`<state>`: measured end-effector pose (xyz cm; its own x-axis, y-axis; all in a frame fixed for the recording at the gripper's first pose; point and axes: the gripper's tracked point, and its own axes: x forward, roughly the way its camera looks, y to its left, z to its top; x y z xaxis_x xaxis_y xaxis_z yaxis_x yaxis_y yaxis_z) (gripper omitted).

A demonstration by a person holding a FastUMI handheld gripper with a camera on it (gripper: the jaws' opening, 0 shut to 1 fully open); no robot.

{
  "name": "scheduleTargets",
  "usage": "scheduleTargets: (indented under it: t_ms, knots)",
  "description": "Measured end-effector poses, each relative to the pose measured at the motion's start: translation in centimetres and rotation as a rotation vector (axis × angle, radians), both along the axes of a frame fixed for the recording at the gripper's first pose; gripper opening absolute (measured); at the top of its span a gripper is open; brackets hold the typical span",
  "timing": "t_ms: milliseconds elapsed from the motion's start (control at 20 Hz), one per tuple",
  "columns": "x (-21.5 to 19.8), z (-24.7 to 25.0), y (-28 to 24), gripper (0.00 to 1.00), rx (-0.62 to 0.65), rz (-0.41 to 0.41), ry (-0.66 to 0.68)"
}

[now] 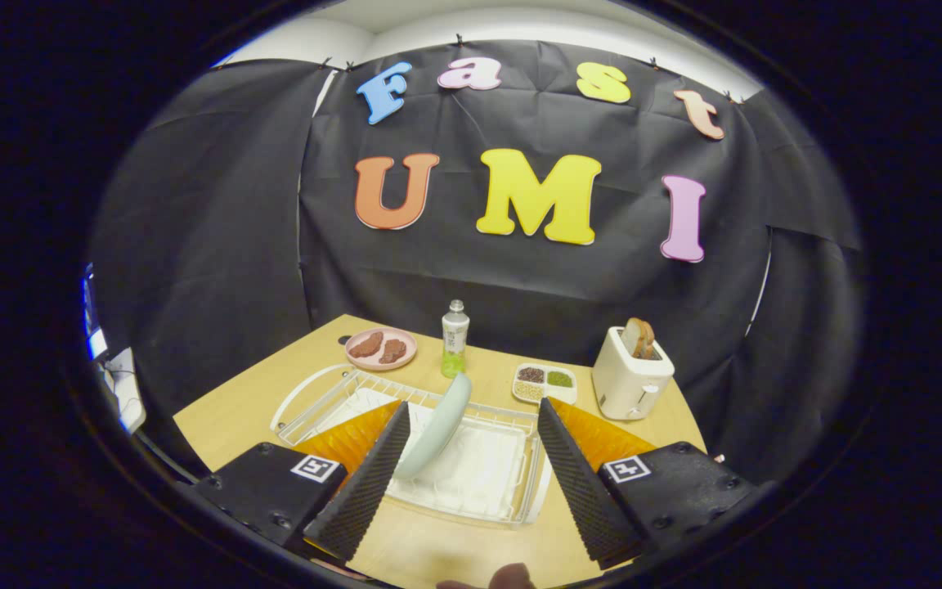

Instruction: Take the plate from the dish rack, then take the spoon from the basket and place it into the plate.

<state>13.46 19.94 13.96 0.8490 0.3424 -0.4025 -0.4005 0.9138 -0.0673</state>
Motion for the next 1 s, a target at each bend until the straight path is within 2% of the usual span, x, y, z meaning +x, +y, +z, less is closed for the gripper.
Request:
scheduleTargets:
  t_ms: [200, 400, 600, 850, 1000]
  knots:
    - [2.2, -1.8, 2.5, 1.00, -0.027, 0.028, 0.124]
    - [3.8, -3.5, 5.6, 1.00, 0.054, 0.038, 0.292]
    - [6.8, -5.7, 6.4, 1.00, -0.001, -0.023, 0.375]
    - [9.8, -8.8, 8.1, 1.00, 0.003, -0.069, 0.493]
    - [10.9, -9.7, 8.4, 0.93, -0.018, -0.086, 0.513]
